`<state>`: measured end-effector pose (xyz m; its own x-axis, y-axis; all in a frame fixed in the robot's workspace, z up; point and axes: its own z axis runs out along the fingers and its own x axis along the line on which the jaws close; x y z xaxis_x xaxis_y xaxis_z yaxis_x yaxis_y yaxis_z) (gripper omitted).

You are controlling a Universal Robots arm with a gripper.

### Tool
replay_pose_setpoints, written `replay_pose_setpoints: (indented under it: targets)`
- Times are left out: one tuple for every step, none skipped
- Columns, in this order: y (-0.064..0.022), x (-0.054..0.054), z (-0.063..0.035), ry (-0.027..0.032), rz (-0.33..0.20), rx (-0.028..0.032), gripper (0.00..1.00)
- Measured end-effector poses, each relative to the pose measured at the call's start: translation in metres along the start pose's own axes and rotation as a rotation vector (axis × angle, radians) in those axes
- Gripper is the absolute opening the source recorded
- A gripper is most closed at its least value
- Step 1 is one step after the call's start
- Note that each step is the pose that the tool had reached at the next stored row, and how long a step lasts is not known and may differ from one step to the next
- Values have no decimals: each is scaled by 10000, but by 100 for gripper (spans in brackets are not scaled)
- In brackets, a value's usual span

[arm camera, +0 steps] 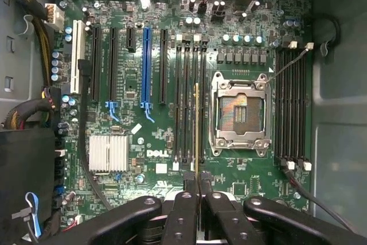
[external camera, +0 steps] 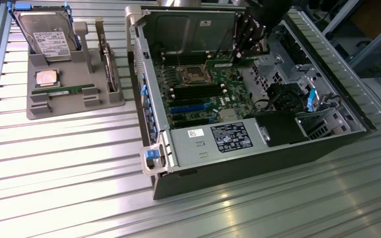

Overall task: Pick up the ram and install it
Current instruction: 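Insert the ram into the slot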

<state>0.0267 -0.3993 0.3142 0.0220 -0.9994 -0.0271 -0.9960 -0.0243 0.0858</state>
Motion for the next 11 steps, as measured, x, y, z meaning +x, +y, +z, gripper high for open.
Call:
replay_pose_setpoints:
  targets:
    - [-1, 1, 11, 0, 1, 0, 12]
    - [-1, 2, 19, 0, 1, 0, 12]
    - [-2, 3, 28, 0, 0, 0, 12]
    - [-4, 4, 42, -1, 0, 0, 12]
    - [-4, 5, 52, 0, 0, 0, 12]
    - [-5, 6, 62, 0, 1, 0, 12]
    - [-6, 7, 72, -1, 0, 0, 12]
    - [-7, 8, 84, 0, 0, 0, 12]
    - [-8, 9, 91, 1, -1, 0, 12]
    - [-8, 10, 97, 1, 0, 0, 12]
    - [-9, 10, 101, 1, 0, 0, 12]
